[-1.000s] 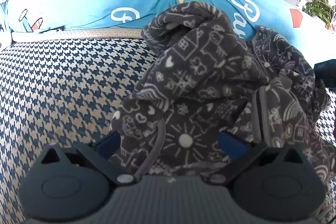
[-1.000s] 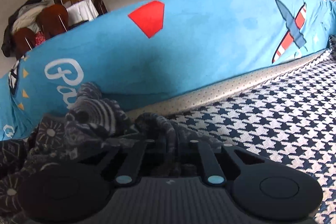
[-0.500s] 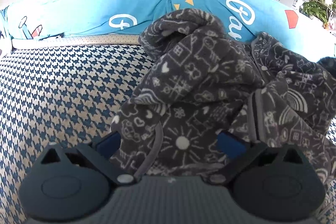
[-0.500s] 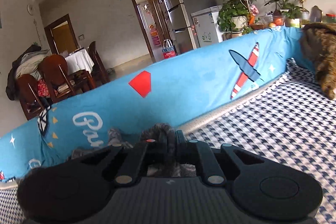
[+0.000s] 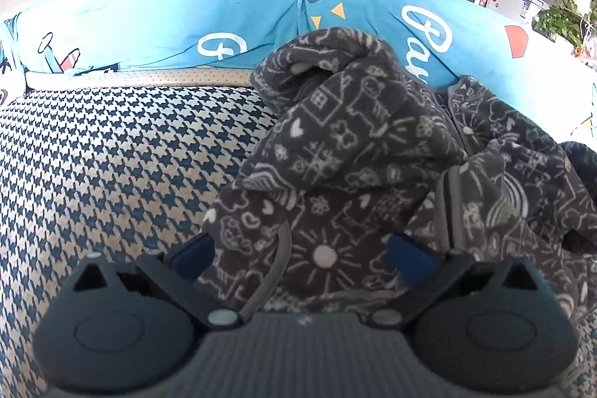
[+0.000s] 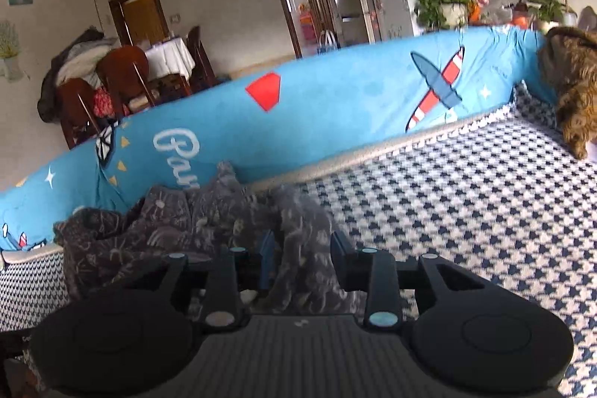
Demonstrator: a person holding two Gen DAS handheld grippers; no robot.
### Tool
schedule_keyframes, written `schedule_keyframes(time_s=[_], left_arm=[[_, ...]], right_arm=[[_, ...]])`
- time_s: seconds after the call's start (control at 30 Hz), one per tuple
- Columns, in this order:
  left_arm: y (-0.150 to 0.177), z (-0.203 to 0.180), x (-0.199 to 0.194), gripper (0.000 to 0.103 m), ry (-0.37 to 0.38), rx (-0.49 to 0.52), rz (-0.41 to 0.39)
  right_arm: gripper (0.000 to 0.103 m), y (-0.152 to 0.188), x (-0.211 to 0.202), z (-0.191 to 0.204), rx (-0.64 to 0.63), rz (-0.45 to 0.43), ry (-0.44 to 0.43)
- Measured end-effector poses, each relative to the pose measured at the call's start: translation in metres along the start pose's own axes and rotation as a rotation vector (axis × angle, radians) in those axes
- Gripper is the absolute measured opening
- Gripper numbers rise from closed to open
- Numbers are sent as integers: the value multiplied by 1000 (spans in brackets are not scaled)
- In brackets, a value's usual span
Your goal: Fold clothes
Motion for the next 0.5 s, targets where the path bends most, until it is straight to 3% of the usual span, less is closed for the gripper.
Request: schedule_keyframes(time_s=[0.17,0.33,0.5], left_arm=[[0,-2,3,103,-3,3,6],[2,-3,4,103,-2,7,12],[2,-2,5,103,-1,5,17]], right_arm=[[35,-13,23,6,-38,-19,-25],[46,-17,55,12,-86,9,-6],[48,-14,80,9,-67,43,18]])
Point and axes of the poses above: each gripper's, at about its wrist camera, not at the fingertips, and x roughly the way its jaws point, z to its left, y to its underside, the point moved 1 cm from there along x, roughly the way its jaws point, and after that the axes turned 11 degrees about -x, right-handed, at the moved point
